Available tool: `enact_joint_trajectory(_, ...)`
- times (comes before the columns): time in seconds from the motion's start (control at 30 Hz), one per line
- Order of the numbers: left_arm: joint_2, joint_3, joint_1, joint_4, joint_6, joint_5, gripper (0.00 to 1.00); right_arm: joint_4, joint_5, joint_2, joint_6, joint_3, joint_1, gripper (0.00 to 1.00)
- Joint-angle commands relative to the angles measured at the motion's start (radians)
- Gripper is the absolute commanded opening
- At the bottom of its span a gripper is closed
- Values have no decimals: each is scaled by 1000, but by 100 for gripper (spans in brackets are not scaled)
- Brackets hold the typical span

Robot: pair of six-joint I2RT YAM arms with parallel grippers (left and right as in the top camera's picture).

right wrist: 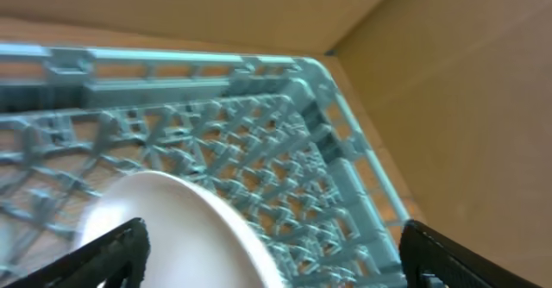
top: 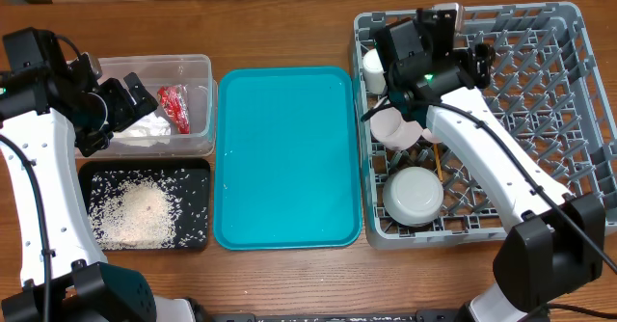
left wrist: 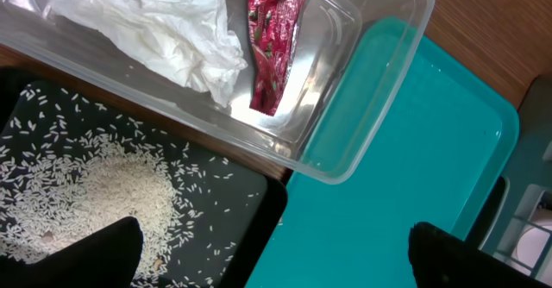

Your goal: Sort waste into correct bins and load items into the dishwasher

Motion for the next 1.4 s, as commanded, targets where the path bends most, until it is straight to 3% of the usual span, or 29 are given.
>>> enact_joint_trajectory(0.0,-16,13,-5,1,11,-6,100,19,-172,-3,-9,-2,35,96)
enact_joint_trajectory(0.17,-16,13,-5,1,11,-6,100,22,-622,-3,-39,-2,60,100)
enact_joint_trajectory(0.3,-16,13,-5,1,11,-6,100,21,-809,-3,-38,-2,62,100)
enact_joint_trajectory(1.37,-16,13,-5,1,11,-6,100,21,-830,-13,-38,-2,62,100)
